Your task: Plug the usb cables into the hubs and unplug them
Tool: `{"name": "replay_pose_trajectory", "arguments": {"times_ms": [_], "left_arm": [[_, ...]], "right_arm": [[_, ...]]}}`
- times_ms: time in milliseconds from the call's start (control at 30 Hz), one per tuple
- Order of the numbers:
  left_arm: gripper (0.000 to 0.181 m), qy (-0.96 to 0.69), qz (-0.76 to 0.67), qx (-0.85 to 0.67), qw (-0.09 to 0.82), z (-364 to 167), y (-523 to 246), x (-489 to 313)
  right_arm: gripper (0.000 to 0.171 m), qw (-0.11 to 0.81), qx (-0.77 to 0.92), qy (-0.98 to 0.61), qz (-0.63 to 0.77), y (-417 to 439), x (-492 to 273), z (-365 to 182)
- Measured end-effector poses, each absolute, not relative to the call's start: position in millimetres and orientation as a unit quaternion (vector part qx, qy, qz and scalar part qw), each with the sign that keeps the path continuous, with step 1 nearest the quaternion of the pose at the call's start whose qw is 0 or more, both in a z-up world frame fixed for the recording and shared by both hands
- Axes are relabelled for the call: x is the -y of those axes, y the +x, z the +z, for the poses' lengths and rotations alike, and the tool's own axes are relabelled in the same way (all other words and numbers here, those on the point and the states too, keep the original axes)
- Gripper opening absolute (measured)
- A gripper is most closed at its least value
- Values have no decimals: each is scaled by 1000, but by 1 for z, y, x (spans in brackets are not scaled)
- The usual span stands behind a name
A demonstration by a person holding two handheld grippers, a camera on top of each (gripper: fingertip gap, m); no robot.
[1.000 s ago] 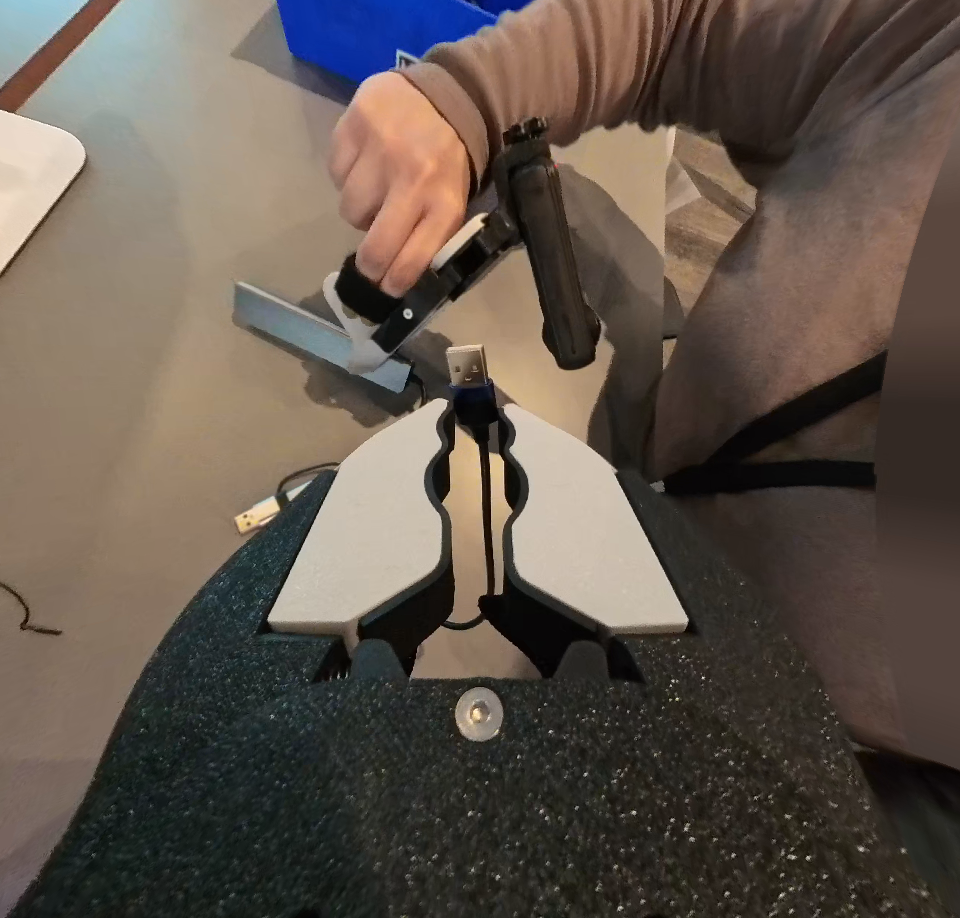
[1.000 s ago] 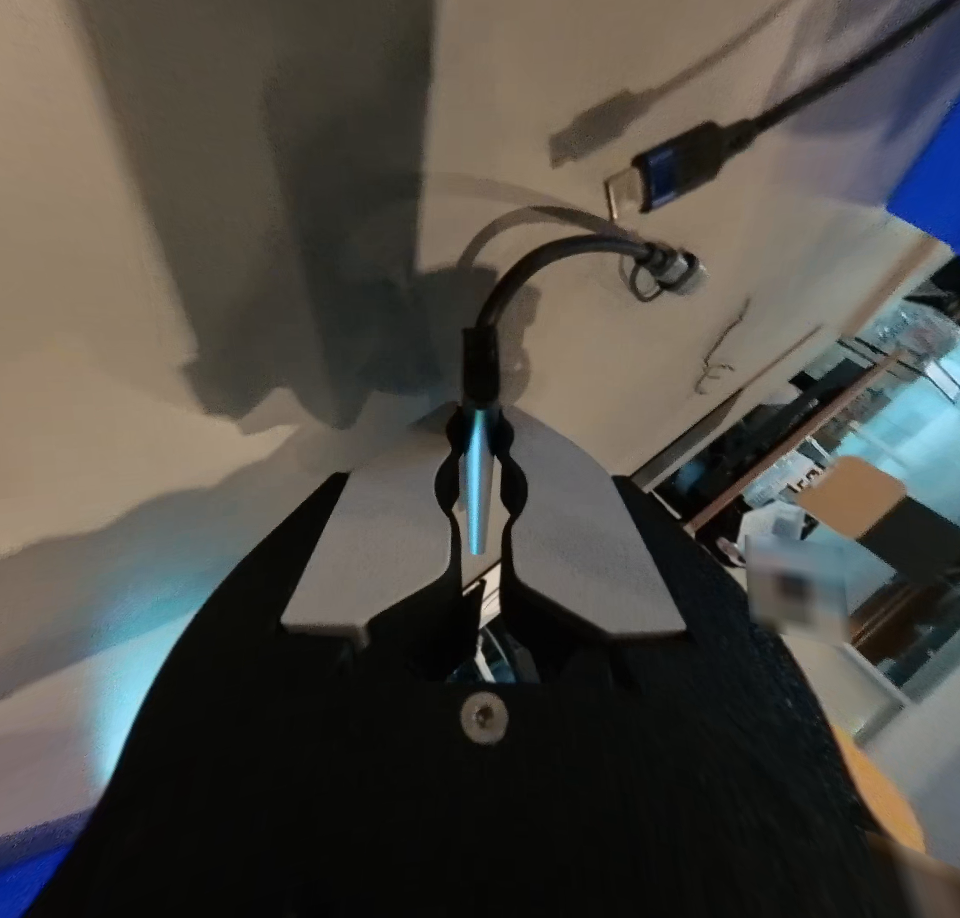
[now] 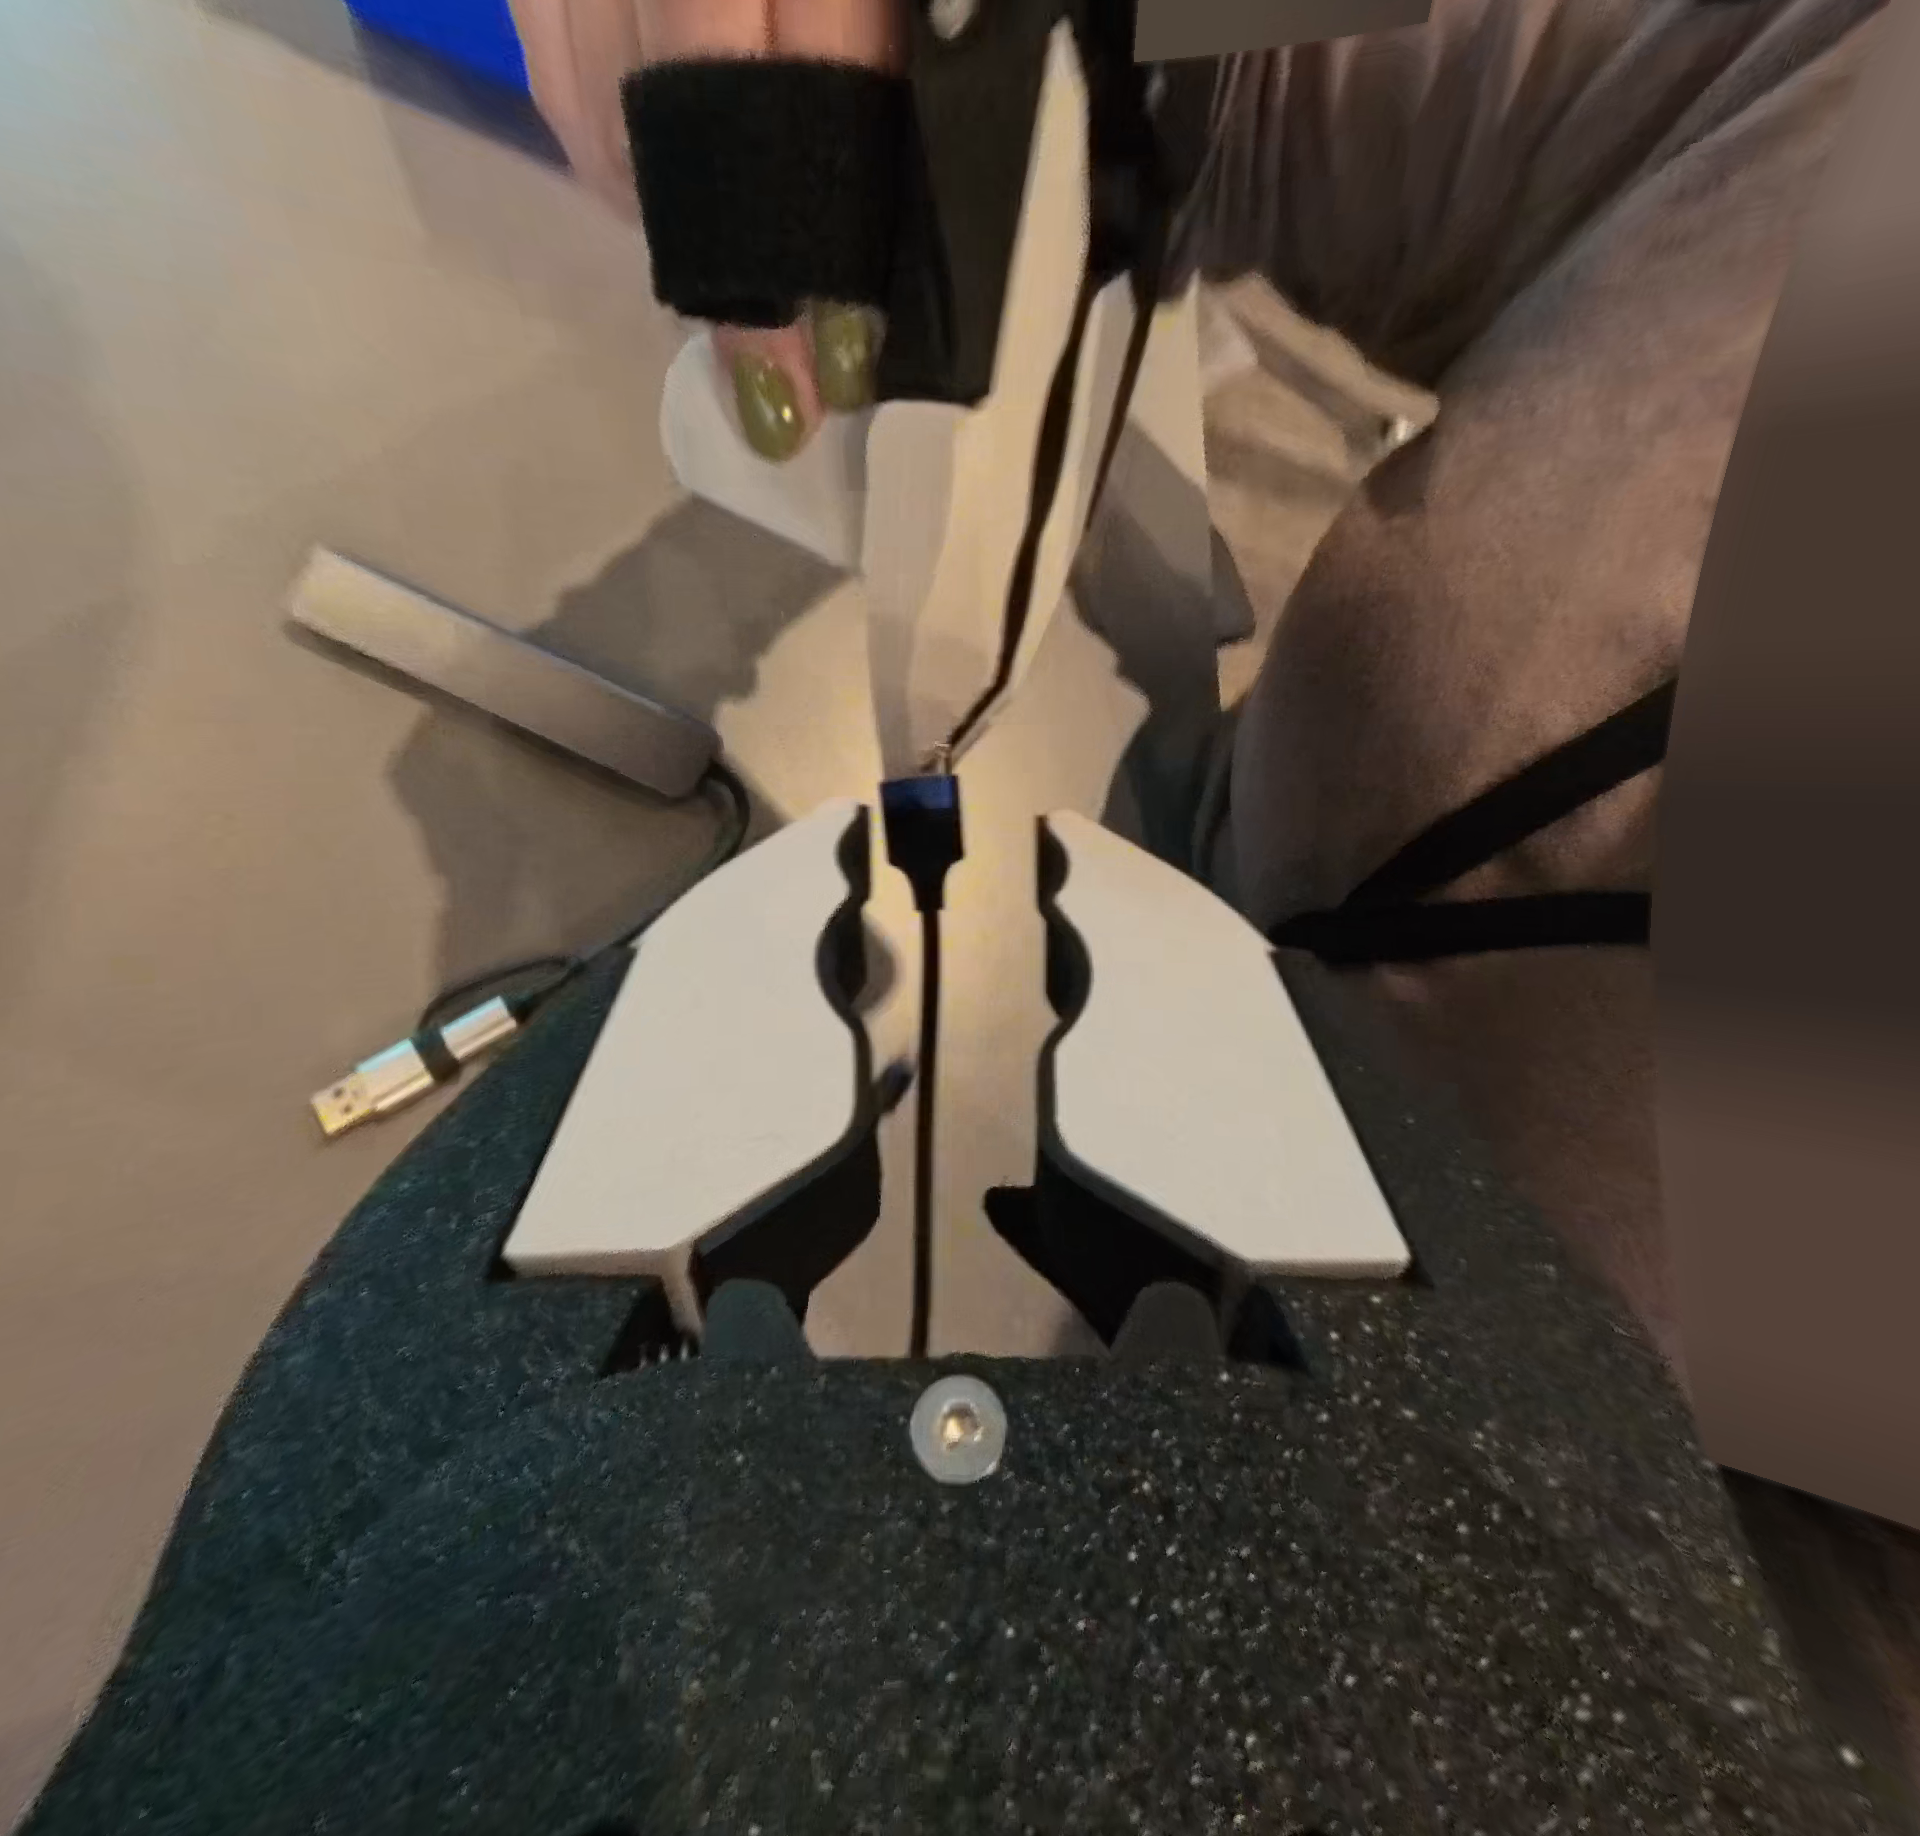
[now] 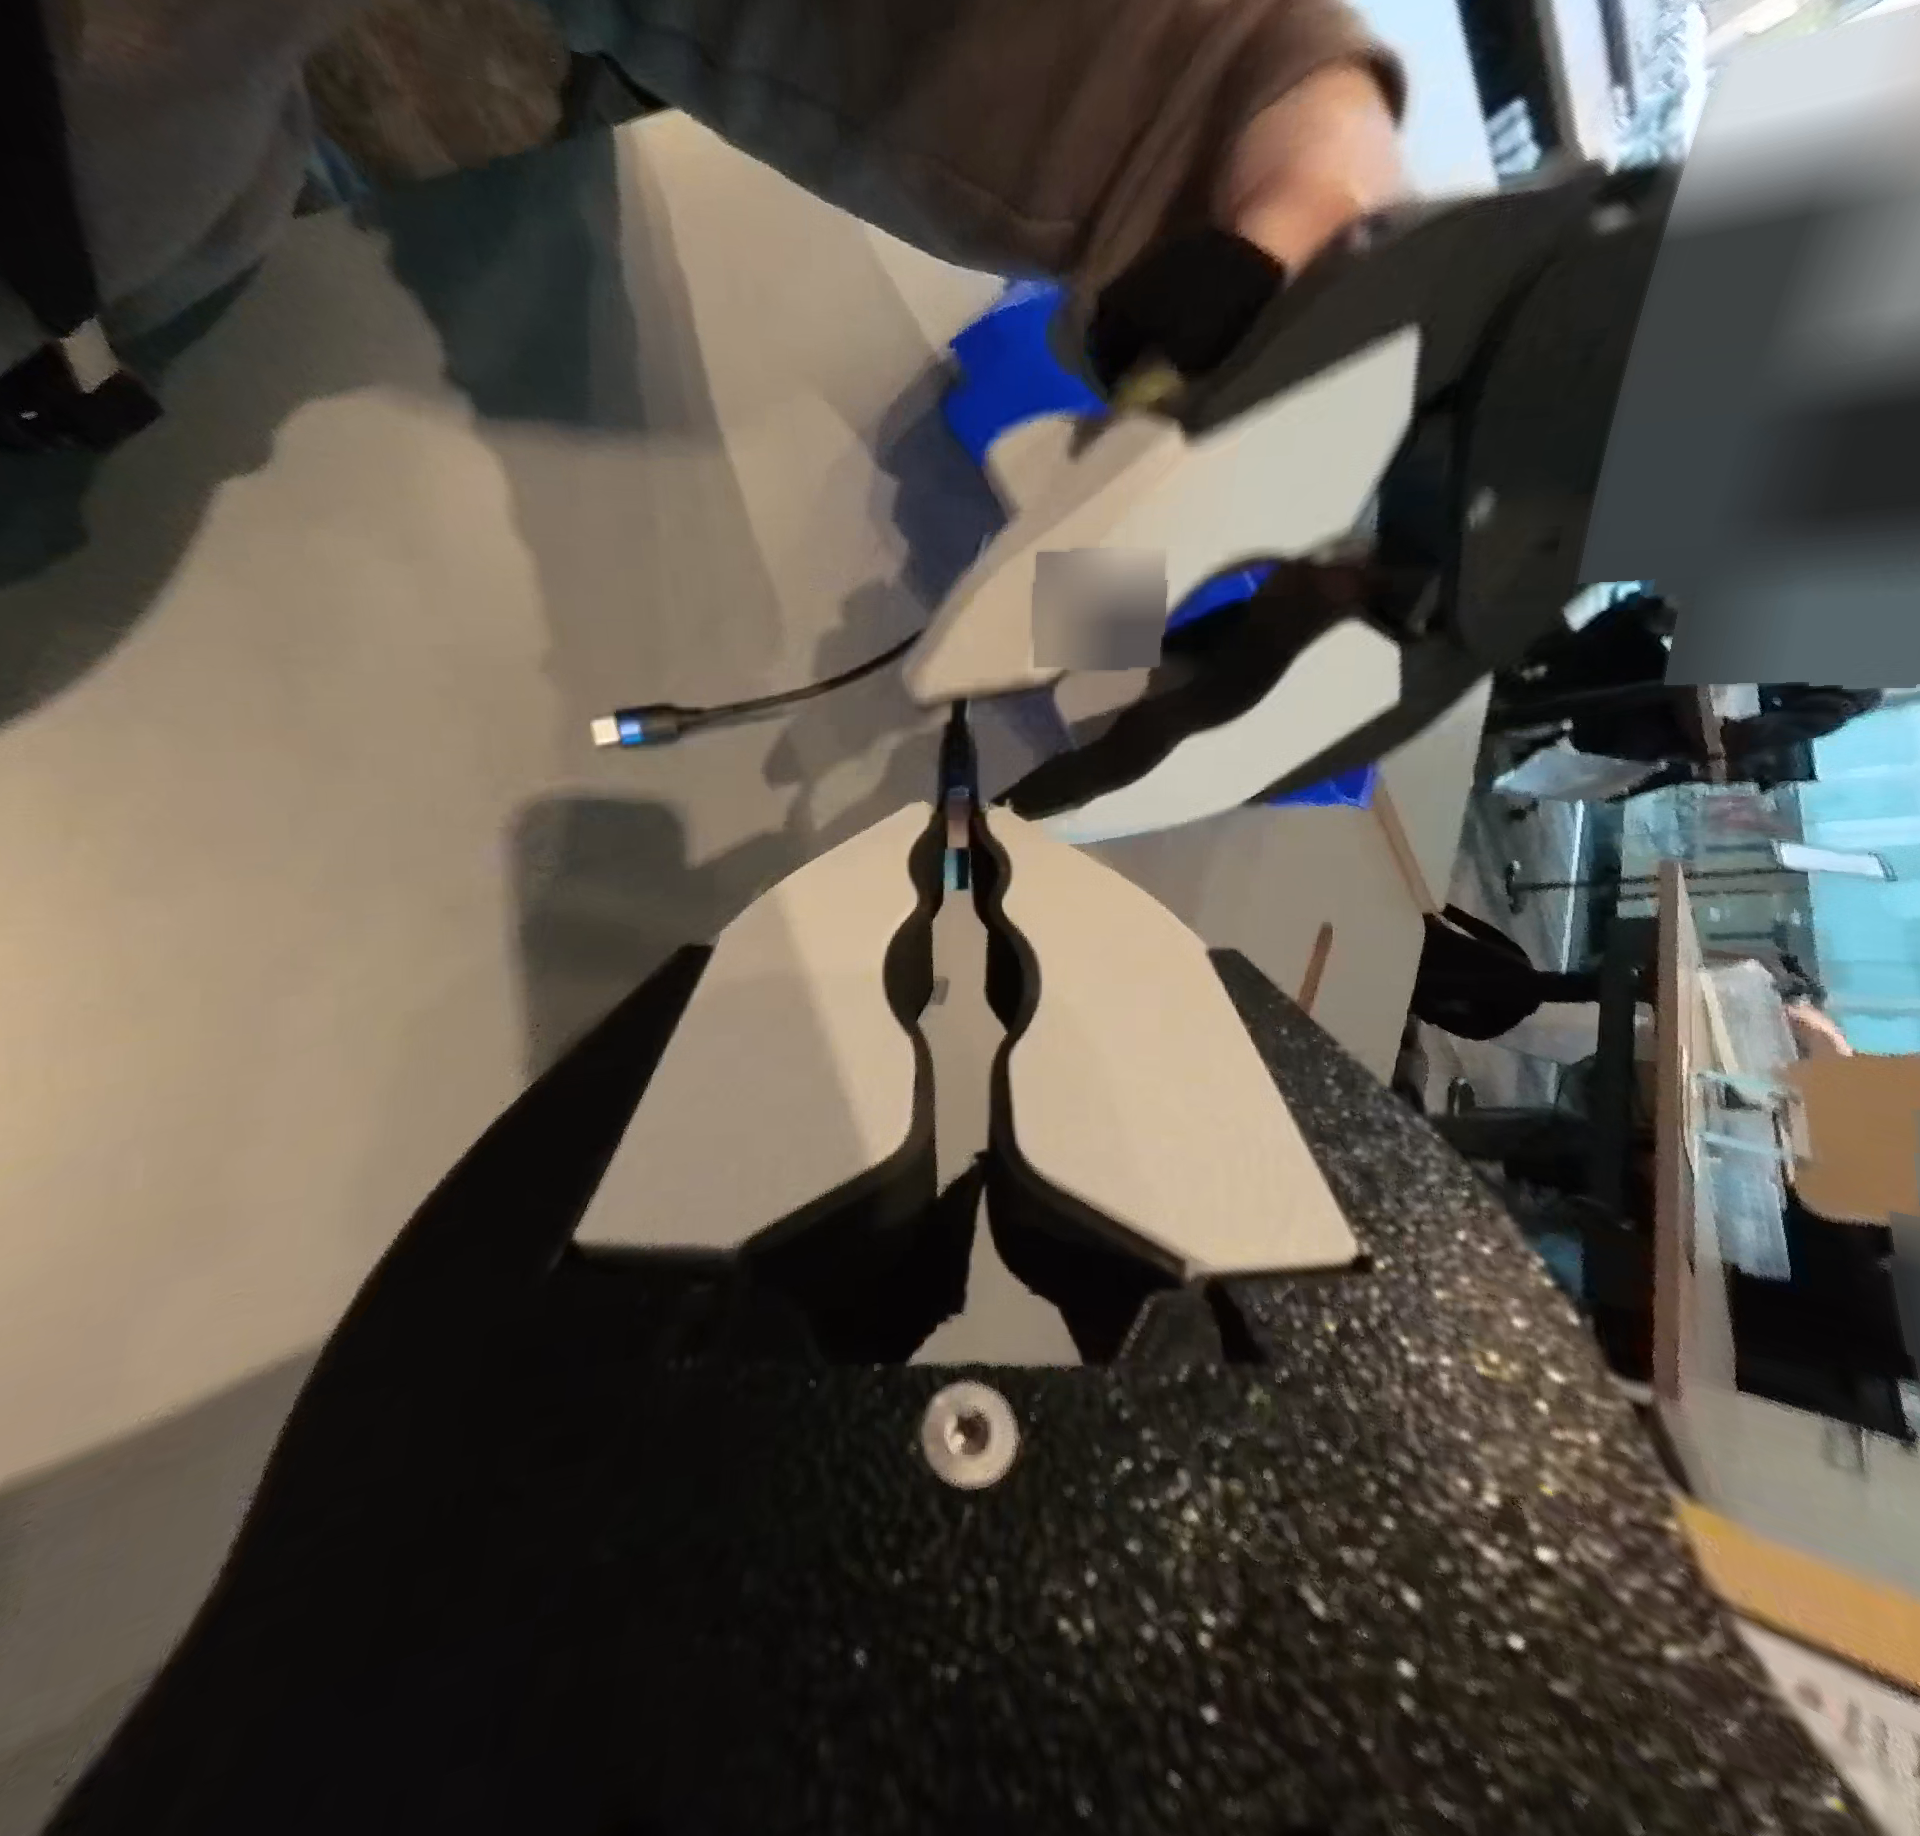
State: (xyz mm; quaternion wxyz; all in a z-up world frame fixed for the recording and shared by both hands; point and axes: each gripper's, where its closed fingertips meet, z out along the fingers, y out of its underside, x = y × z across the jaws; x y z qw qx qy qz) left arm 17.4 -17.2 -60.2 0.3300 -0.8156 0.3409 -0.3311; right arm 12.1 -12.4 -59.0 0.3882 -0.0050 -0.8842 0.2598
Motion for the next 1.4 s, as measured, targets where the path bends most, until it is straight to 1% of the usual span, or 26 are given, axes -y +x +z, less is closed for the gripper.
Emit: {"name": "replay_pose_trajectory", "arguments": {"times_ms": [33,100,133,200,233,300,433,533,600,733,800,900,933,1133,1233,1400], "left_arm": [[39,-807,-335,-329,358,-53,15,15],[49,-791,-320,-298,429,-37,5,9],[49,-776,-304,-287,472,-26,0,8],[43,-740,-272,-265,555,-5,-8,11],[38,-726,-262,-265,578,1,-7,16],[33,-702,-256,-281,602,3,3,24],[34,-690,-237,-303,613,-17,35,7],[38,-685,-173,-279,650,-27,35,-24],[48,-666,-166,-249,683,-19,28,-38],[61,-599,-198,-209,747,9,13,-39],[62,-563,-226,-213,766,22,12,-31],[49,-546,-232,-228,772,25,13,-23],[42,-549,-230,-235,769,23,14,-23],[13,-562,-220,-265,752,17,17,-15],[9,-573,-214,-281,739,13,20,-12],[8,-586,-199,-282,733,9,17,-12]], "right_arm": [[4,395,879,-24,267,10,7,-56],[4,413,859,-78,293,3,-7,-47],[4,425,845,-110,307,-1,-17,-41],[4,447,814,-167,331,-7,-36,-29],[4,458,798,-190,343,-10,-45,-23],[4,478,768,-228,359,-16,-62,-12],[4,500,706,-261,428,-22,-73,20],[4,481,683,-245,492,-19,-58,42],[3,451,684,-226,527,-13,-45,49],[4,391,708,-200,553,-1,-29,48],[4,366,725,-195,550,4,-27,41],[4,336,746,-185,544,9,-21,32],[4,330,753,-181,539,10,-19,29],[4,304,789,-168,506,13,-11,15],[4,294,798,-164,500,13,-9,12],[4,289,804,-165,493,12,-9,8]]}}
